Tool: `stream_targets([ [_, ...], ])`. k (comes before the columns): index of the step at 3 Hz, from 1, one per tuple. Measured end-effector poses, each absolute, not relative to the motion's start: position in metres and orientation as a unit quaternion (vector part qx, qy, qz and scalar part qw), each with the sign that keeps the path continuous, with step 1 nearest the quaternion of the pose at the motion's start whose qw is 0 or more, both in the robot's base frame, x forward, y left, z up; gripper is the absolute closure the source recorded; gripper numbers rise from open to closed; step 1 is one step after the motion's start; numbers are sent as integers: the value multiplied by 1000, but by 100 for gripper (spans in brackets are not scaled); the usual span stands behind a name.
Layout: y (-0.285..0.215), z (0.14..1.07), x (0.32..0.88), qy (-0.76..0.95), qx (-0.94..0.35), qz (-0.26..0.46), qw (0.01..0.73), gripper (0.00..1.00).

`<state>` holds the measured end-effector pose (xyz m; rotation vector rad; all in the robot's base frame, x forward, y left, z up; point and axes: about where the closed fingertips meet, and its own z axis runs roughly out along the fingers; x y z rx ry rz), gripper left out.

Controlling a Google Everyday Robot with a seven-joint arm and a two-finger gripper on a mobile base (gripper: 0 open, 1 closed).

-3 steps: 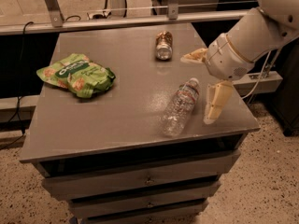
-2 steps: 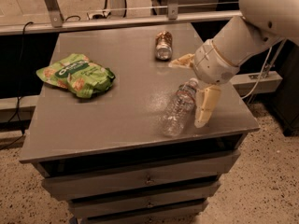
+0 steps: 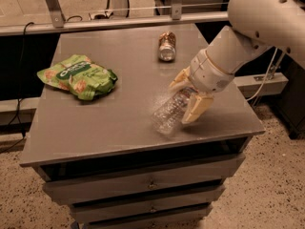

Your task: Move water bottle near orange can

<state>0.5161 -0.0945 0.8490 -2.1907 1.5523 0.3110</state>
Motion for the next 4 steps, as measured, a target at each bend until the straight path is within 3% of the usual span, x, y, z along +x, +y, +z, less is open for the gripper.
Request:
stream_targets([
  [2,-109,857,528,565,-794,84,209,88],
  [3,-126,881,553,571,-792,44,213,100],
  [4,-146,920,583,579,-782,-10,230,100],
])
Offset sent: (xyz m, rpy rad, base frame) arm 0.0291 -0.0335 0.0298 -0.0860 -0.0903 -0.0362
